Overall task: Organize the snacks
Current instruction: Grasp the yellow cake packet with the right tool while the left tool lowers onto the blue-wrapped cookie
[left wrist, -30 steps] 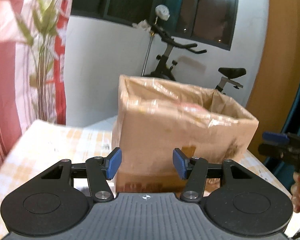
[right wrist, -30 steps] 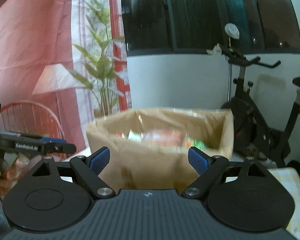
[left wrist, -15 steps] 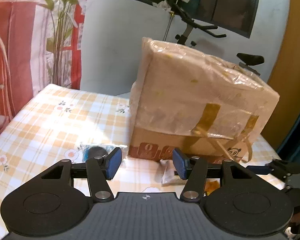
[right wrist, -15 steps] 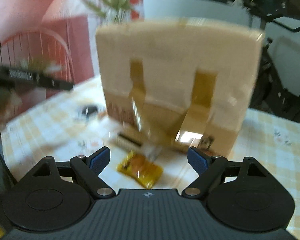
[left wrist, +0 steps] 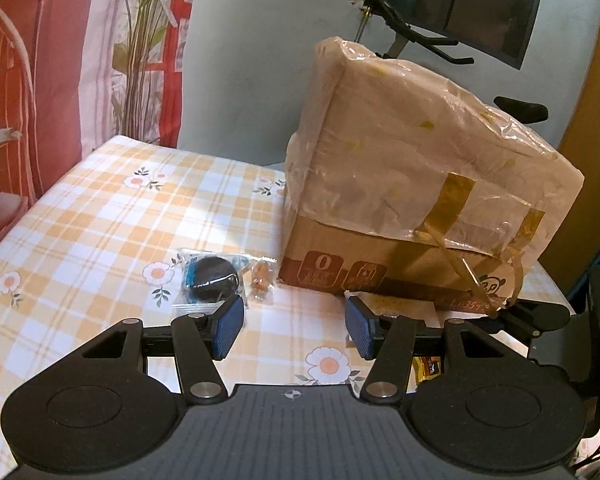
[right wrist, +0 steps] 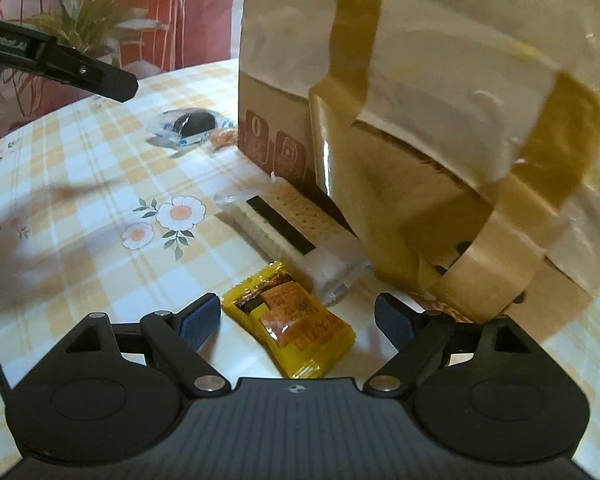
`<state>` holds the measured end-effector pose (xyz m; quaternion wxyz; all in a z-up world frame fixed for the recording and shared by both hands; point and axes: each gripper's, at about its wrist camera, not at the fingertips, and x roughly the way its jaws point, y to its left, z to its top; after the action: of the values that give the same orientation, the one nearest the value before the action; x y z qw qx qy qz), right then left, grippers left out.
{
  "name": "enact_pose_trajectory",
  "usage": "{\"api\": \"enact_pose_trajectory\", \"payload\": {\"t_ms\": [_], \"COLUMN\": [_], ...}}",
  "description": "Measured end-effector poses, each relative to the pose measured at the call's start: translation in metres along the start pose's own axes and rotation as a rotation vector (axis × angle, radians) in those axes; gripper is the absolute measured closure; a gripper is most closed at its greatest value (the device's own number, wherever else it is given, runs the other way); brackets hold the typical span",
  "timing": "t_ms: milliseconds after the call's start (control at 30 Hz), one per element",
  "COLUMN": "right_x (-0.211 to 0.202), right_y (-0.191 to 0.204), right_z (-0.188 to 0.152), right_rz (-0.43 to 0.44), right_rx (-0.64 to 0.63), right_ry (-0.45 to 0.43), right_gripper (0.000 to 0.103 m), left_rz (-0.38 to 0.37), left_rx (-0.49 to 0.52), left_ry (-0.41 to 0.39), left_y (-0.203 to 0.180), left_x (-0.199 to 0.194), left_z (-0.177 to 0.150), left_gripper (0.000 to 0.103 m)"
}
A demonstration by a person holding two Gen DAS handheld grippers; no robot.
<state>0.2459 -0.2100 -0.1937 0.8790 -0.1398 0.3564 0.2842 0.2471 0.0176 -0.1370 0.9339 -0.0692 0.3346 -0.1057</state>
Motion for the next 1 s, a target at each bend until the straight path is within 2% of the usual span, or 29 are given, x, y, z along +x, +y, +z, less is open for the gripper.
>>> {"api": "enact_pose_trajectory", "payload": {"t_ms": [100,167,333,433,500,567,667,800,833,867,1000], "right_x": [0.002,-0.002,-0.014,-0.020,-0.019,-0.016,-0.010,-0.008,-0.008,-0.009,-0.016], "right_y": [-0.003,-0.006,-0.001,0.006,0.013,0.018,0.016,0.005,0.002,0.002,0.007], "right_z": [-0.003,-0.006,-0.012,-0.012,-0.010,-0.008,-0.005,-0.009,-0.010,-0.012,-0.025], "right_rz": [0.026,0.047,0.037,0.064,0.065,0.054,0.059,0.067,0.061,0.057,0.022], "right_rx": [0.041,0.080,0.132,0.151,0.118,0.084,0.102,0.190,0.212,0.222,0.255], "right_ry": [-0.005,-0.004,0.011,0.032,0.033,0.025,0.003,-0.061,-0.072,-0.078,-0.126], "right_gripper": [0.020,0.026,0.034,0.034,0.034,0.034,0.035,0.051,0.063,0.067,0.068], "left_rz": [0.000,0.000,-0.005,-0.008,-0.012,-0.015,-0.014,-0.001,0.002,0.005,0.014], "left_rx": [-0.005,-0.006,-0.007,-0.007,-0.007,-0.003,-0.005,-0.019,-0.022,-0.025,-0.030], "left_ry": [0.006,0.010,0.016,0.025,0.032,0.032,0.035,0.044,0.046,0.049,0.054], "left_y": [0.000,0.000,-0.003,-0.004,-0.005,-0.006,-0.005,0.000,0.000,0.001,0.004], "left_x": [0.002,0.003,0.005,0.006,0.007,0.006,0.005,0.006,0.007,0.008,0.011], "left_z": [-0.002,-0.002,-0.005,-0.006,-0.007,-0.007,-0.008,-0.010,-0.011,-0.011,-0.011], "left_gripper": [0.045,0.045,0.045,0.045,0.045,0.045,0.045,0.045,0.045,0.045,0.045]}}
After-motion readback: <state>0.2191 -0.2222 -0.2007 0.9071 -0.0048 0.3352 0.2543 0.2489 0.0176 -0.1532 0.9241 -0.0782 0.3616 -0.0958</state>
